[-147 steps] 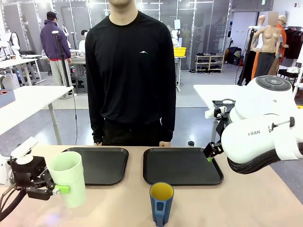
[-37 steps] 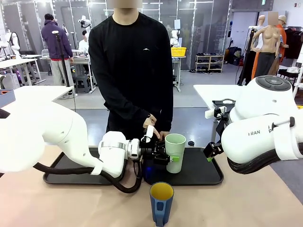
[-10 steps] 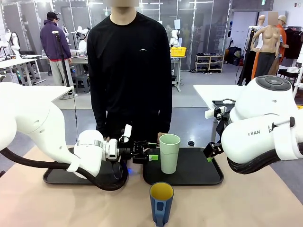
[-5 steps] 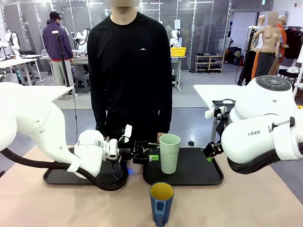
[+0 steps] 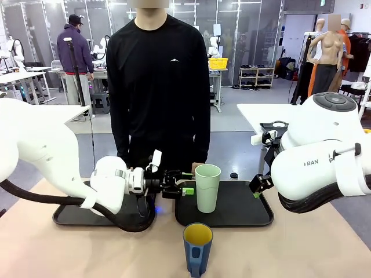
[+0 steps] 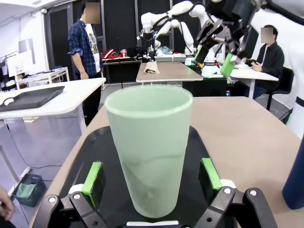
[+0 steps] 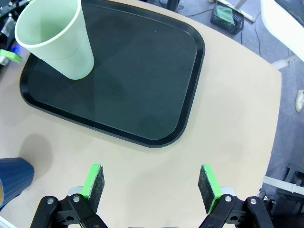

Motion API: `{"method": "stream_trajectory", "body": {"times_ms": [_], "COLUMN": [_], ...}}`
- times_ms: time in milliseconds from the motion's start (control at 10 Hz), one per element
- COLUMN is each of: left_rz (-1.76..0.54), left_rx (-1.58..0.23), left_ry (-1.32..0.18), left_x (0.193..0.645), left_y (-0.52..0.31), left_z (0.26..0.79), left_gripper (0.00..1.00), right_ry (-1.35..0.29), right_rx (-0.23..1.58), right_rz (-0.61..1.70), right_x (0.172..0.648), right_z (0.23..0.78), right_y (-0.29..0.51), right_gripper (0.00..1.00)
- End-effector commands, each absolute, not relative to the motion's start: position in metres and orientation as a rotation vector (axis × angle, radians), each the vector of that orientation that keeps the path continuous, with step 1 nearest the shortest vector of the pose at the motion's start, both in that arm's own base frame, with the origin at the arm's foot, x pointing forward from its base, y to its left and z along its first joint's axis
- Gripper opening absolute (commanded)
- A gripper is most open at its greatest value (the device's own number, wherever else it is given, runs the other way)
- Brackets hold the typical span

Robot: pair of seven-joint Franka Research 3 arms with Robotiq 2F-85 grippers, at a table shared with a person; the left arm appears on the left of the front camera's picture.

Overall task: Sort and store the cups by type.
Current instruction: Pick up the Handle plastic cup and place it into the empty Flat Tray.

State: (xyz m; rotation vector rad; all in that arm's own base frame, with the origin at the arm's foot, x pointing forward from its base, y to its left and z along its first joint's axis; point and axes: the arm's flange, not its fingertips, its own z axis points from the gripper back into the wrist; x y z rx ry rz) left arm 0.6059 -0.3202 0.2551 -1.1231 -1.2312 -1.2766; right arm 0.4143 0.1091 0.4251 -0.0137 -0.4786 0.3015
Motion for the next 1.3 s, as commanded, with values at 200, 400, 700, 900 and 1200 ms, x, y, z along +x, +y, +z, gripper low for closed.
{"method": "stream_trajectory", "body": {"times_ms": [200, 400, 700, 900, 1200], "left_rz": [-1.319, -1.316, -1.301, -1.292, -1.256], "left_rx": [-1.080, -1.007, -1.083, -1.061, -0.961], "left_ry": [-1.239, -1.241, -1.260, -1.261, -1.190], "left_x": [0.571, 0.560, 0.528, 0.513, 0.489], "left_y": [-0.270, -0.226, -0.148, -0.103, -0.042], "left_z": [0.323, 0.339, 0.347, 0.344, 0.349], "left_gripper": [1.00, 1.00, 1.00, 1.00, 1.00], "right_ry": [-0.477, -0.477, -0.477, -0.477, -0.477], "right_rx": [-0.010, -0.010, -0.010, -0.010, -0.010], "right_rz": [0.299, 0.299, 0.299, 0.299, 0.299], "right_x": [0.415, 0.415, 0.415, 0.415, 0.415], "right_z": [0.425, 0.425, 0.425, 0.425, 0.425], "right_y": [0.108, 0.108, 0.108, 0.108, 0.108], "right_gripper": [1.00, 1.00, 1.00, 1.00, 1.00]}}
